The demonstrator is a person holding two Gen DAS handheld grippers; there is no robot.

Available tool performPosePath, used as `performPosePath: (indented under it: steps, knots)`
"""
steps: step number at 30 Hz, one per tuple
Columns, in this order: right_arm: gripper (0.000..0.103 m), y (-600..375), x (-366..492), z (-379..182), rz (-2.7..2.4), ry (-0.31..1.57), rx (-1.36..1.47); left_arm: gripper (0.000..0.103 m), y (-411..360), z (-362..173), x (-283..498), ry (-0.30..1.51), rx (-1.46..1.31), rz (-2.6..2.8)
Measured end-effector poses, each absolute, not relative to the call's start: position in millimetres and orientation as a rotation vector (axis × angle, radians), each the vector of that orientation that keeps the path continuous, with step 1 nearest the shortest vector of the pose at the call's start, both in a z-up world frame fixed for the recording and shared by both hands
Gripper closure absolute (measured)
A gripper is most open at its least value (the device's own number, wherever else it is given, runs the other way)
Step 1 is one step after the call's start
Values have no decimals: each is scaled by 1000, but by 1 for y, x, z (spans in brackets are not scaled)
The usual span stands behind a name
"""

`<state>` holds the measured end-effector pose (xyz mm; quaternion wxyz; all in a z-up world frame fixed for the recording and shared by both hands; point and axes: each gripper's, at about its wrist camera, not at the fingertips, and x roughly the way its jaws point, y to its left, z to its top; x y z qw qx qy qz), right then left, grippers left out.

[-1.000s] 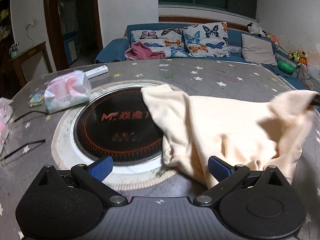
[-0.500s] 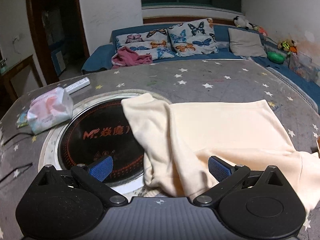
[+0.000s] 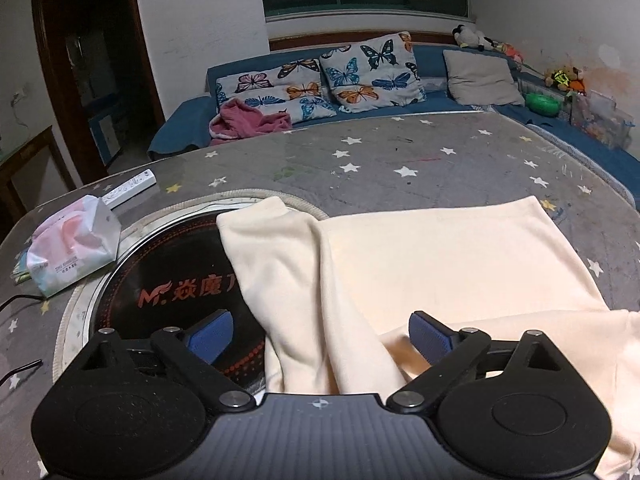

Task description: Fold clothes

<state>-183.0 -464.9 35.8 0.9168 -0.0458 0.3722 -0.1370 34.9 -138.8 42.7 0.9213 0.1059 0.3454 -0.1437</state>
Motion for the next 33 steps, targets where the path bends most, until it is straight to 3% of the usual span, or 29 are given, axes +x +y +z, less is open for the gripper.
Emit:
performPosePath:
  steps: [9,12,15,17,20,33]
  knots:
    - [22,-517,-190,45,-539,696,17,20,-140,39,67,722,183,-297]
    - [22,-531,-201,50,-584,670,67,30,-143,35,81,745,171,-297]
    - [22,-526,-207,52,-544,661,68,53,-146,28,89,759,179,-306]
    - [22,-517,-207,54,-499,660,66,76,-146,24,91,771,176,-321]
    - [22,-504,-203,55,-429,659,59,96,-142,23,89,763,163,-339]
    - [22,-445,-183,59,-218,675,-36,100,-63,70,19,608,7,-189]
